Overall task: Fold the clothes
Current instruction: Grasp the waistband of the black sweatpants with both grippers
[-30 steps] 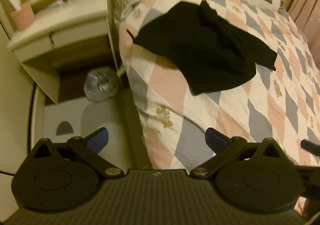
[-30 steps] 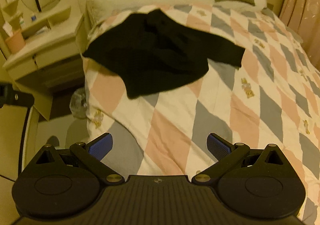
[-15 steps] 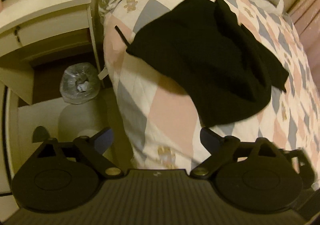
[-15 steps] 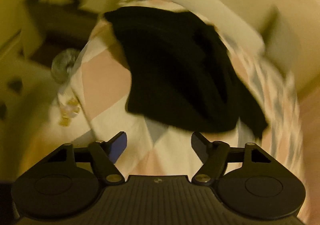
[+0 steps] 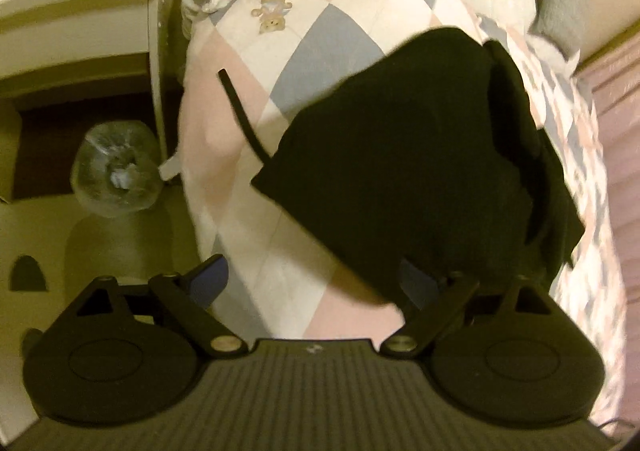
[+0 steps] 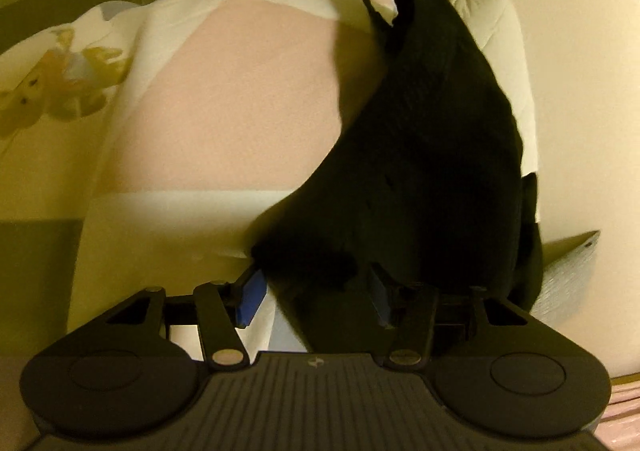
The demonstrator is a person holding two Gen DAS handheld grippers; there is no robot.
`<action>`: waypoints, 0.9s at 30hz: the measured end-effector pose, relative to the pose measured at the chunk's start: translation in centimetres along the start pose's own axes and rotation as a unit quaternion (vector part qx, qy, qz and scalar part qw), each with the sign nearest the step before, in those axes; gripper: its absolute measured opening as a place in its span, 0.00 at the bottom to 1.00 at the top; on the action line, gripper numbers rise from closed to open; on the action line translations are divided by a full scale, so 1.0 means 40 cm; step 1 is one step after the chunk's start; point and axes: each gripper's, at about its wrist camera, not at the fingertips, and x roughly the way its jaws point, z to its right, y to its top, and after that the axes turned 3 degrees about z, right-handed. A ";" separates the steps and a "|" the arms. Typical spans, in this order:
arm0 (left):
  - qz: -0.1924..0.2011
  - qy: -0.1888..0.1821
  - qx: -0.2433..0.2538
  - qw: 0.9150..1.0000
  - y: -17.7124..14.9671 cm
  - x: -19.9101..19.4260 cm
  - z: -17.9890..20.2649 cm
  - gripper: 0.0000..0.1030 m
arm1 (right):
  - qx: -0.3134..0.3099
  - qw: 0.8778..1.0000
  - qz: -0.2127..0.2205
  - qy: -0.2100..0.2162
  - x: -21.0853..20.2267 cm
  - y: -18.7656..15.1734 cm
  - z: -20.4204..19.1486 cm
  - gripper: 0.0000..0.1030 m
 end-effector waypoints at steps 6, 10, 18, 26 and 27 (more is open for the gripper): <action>0.003 -0.065 -0.102 0.993 0.043 0.084 -0.065 0.87 | 0.057 0.998 -0.002 0.006 -0.018 -0.003 0.035 0.27; -0.002 -0.092 -0.156 0.983 0.051 0.154 -0.106 0.86 | 0.019 1.000 -0.001 -0.007 -0.007 -0.002 0.010 0.40; -0.014 -0.086 -0.198 0.976 0.055 0.233 -0.127 0.46 | -0.030 0.999 -0.022 -0.023 0.069 0.035 0.012 0.25; 0.081 -0.074 -0.050 0.993 0.168 0.031 0.030 0.10 | 0.204 0.979 0.013 0.022 -0.031 0.081 0.276 0.18; 0.099 -0.072 -0.027 0.992 0.180 -0.006 0.057 0.10 | 0.252 0.967 0.030 0.029 -0.063 0.077 0.321 0.18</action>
